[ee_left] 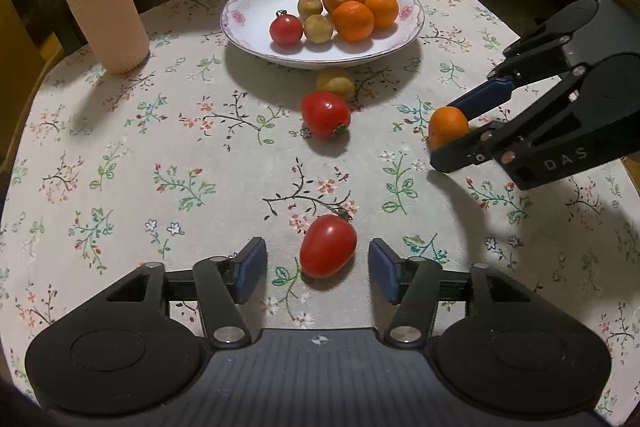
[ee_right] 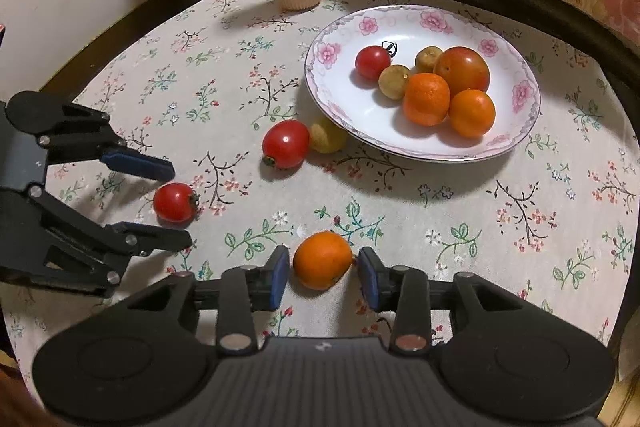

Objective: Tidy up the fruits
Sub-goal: 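Grasp the red cherry tomato with the left tool while the right tool grasps the orange fruit, then carry both held fruits over the white plate with both tools, then open the left tool over the plate while the right tool releases the orange fruit, then move the left tool to a red cherry tomato while the right tool approaches the tan fruit, then close the left tool on the red cherry tomato while the right tool grasps the tan fruit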

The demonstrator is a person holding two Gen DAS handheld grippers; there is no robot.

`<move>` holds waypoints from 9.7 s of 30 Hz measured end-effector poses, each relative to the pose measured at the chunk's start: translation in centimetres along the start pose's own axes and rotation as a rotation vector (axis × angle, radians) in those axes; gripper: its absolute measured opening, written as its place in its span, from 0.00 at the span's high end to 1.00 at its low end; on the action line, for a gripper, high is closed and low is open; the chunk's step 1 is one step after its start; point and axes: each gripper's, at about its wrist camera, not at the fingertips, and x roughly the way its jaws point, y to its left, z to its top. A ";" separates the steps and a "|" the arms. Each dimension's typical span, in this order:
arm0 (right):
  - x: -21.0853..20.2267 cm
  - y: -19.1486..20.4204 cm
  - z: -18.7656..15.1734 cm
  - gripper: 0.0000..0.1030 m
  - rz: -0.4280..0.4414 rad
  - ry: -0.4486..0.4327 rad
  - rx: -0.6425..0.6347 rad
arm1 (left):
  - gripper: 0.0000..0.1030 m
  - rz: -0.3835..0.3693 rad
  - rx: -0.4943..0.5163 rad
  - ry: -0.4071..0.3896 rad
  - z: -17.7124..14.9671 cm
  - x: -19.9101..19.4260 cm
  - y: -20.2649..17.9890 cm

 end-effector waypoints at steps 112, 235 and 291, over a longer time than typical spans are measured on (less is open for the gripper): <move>-0.2 -5.1 5.2 0.70 -0.118 -0.185 0.222 | 0.67 0.067 -0.112 -0.174 9.8 3.1 1.1; -2.8 3.6 -5.8 0.60 -0.039 0.046 0.156 | 0.40 -0.003 -0.024 -0.017 -1.9 -1.8 -3.1; -3.2 4.5 -6.5 0.59 -0.003 0.075 0.033 | 0.36 -0.035 0.086 0.013 -0.1 0.0 -3.6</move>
